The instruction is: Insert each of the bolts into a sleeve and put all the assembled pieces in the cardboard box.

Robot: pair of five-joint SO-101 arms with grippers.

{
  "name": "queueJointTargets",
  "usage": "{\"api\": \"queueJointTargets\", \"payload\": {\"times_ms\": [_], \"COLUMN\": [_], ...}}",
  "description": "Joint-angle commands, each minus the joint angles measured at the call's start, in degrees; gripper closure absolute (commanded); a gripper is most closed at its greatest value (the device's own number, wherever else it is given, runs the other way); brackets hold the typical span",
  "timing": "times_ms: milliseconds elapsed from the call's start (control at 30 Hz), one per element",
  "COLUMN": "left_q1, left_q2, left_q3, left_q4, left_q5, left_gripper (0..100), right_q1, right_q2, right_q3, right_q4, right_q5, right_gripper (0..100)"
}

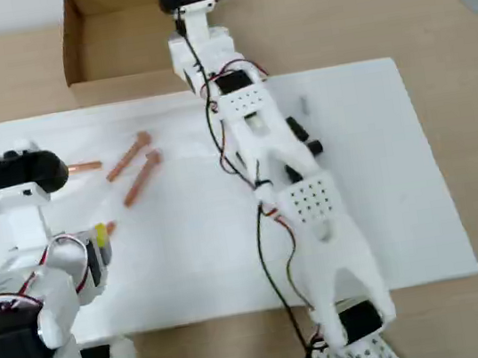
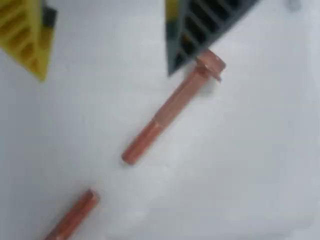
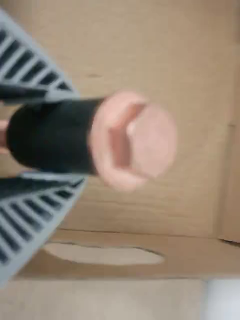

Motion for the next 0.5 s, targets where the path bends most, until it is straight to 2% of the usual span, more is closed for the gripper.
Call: {"api": "queueJointTargets", "payload": {"times_ms": [0,267,400,467], "left_q1": [-0.9,-1.9,-2.1,-2.1], "left_q2": [0.1,0.1,0.1,0.1], "left_q3": [2.8,9.5,13.1,14.2], "left_q4": [-3.9,-12.3,-16.0,-18.7], "left_q5": [1.7,13.2,22.6,25.7], "left_gripper": [83,80,71,71], "right_q1": [1.0,0.9,0.8,0.8], "right_q2": [-1.3,-1.5,-1.4,-1.4], "right_q3": [-6.6,-9.3,-12.3,-13.8], "right_q4": [2.9,10.3,14.2,15.9], "right_q5": [-0.2,-0.4,-0.4,-0.4], "right_gripper": [97.7,75.6,74.8,74.8]}}
